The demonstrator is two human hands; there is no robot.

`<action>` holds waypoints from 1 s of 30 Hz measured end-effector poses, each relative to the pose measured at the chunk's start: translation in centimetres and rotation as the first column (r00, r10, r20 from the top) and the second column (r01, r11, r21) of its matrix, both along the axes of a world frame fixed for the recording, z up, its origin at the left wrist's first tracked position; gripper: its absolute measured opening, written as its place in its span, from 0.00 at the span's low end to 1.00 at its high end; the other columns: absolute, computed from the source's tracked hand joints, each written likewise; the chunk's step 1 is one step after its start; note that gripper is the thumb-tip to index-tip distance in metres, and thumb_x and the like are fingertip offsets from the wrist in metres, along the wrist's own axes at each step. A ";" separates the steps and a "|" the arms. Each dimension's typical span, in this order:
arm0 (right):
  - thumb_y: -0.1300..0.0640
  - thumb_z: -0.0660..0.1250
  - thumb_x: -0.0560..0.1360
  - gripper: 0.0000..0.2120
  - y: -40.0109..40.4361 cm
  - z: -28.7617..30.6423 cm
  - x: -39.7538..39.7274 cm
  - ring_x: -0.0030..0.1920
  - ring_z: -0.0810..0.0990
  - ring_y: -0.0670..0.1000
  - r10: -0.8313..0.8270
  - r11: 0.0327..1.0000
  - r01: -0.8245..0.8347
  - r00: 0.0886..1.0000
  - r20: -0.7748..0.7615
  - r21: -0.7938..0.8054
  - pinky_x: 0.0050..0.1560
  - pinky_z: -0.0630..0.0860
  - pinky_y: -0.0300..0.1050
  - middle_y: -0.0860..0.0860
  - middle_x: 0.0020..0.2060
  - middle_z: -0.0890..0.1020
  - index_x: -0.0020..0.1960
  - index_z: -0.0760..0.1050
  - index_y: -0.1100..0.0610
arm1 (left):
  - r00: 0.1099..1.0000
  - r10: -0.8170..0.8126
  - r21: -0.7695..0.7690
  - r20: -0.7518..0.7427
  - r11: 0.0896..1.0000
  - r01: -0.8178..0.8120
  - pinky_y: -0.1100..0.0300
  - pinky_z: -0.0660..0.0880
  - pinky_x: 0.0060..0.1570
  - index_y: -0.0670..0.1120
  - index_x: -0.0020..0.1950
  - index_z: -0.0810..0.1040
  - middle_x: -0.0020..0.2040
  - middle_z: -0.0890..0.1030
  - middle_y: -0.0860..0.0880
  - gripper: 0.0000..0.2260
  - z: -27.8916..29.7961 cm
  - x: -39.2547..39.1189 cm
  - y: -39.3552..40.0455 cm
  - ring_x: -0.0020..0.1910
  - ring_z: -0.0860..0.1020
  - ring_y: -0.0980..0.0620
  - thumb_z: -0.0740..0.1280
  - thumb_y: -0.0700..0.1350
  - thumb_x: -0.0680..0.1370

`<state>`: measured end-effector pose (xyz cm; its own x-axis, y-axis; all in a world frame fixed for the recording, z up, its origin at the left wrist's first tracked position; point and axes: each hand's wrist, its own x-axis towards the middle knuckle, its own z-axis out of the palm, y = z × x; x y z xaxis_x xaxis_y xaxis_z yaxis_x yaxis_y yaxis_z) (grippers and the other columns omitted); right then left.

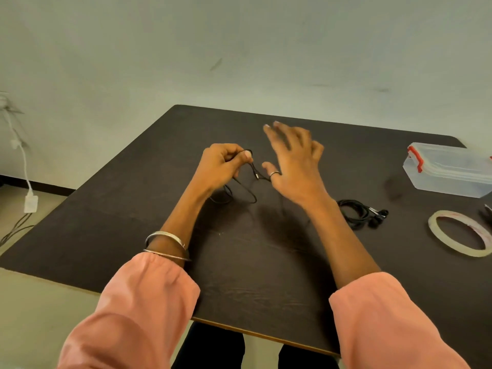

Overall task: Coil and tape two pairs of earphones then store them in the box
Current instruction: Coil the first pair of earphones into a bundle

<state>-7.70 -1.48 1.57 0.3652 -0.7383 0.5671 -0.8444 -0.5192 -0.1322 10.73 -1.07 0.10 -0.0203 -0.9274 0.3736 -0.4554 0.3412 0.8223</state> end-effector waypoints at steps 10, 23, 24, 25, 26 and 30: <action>0.49 0.72 0.72 0.10 0.6 -0.4 1.0 0.56 0.67 0.46 0.241 0.942 -0.286 0.941 0.235 0.177 0.50 0.60 0.50 0.43 0.51 0.80 0.52 0.80 0.49 | 0.964 -0.260 0.026 0.045 0.965 0.259 0.66 0.69 0.29 0.44 0.39 0.79 0.26 0.74 0.52 0.14 0.3 1.6 1.7 0.24 0.70 0.58 0.61 0.46 0.82; 0.61 0.68 0.75 0.03 -1.2 -0.2 -0.9 0.35 0.81 0.50 -0.034 0.999 0.008 0.495 0.868 0.034 0.37 0.80 0.48 0.51 0.35 0.82 0.45 0.80 0.57 | 0.999 -0.029 0.005 -0.023 1.000 0.030 0.63 0.75 0.36 0.41 0.42 0.82 0.31 0.80 0.52 0.11 0.2 3.7 1.5 0.31 0.77 0.56 0.66 0.45 0.79; 0.64 0.66 0.75 0.05 -1.2 -0.3 -0.8 0.37 0.82 0.49 -0.007 0.999 -0.031 0.529 0.848 0.027 0.40 0.80 0.46 0.50 0.38 0.82 0.47 0.80 0.58 | 0.999 -0.029 0.000 -0.043 1.000 0.029 0.63 0.75 0.35 0.40 0.42 0.82 0.32 0.80 0.48 0.11 0.2 3.6 1.6 0.31 0.76 0.55 0.66 0.44 0.79; 0.67 0.64 0.75 0.08 -1.1 -0.4 -0.5 0.42 0.83 0.46 0.035 0.996 -0.084 0.568 0.822 0.016 0.45 0.80 0.42 0.50 0.43 0.83 0.49 0.80 0.60 | 0.998 -0.034 -0.003 -0.059 0.999 0.034 0.63 0.75 0.35 0.39 0.42 0.82 0.32 0.79 0.45 0.11 0.3 3.5 1.7 0.31 0.76 0.54 0.66 0.43 0.80; 0.69 0.63 0.75 0.10 -0.9 -0.3 -0.1 0.47 0.83 0.43 0.078 0.989 -0.149 0.600 0.796 0.015 0.50 0.79 0.38 0.52 0.48 0.83 0.51 0.80 0.60 | 0.997 -0.040 -0.002 -0.071 0.999 0.040 0.63 0.76 0.34 0.37 0.43 0.82 0.32 0.78 0.44 0.11 0.3 3.3 1.7 0.30 0.76 0.52 0.65 0.43 0.80; 0.71 0.60 0.75 0.18 -1.0 -0.5 0.4 0.56 0.80 0.48 0.129 0.933 -0.307 0.773 0.622 0.189 0.57 0.76 0.39 0.54 0.55 0.82 0.59 0.79 0.55 | 0.995 -0.042 0.012 -0.095 0.999 0.044 0.60 0.75 0.31 0.36 0.44 0.82 0.30 0.77 0.45 0.12 0.3 3.0 1.7 0.28 0.74 0.49 0.65 0.44 0.80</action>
<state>-7.32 -2.46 1.12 0.1937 -0.8326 0.5189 -0.4194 -0.5484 -0.7234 13.71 0.65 0.40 -0.0254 -0.9318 0.3622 -0.3603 0.3465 0.8661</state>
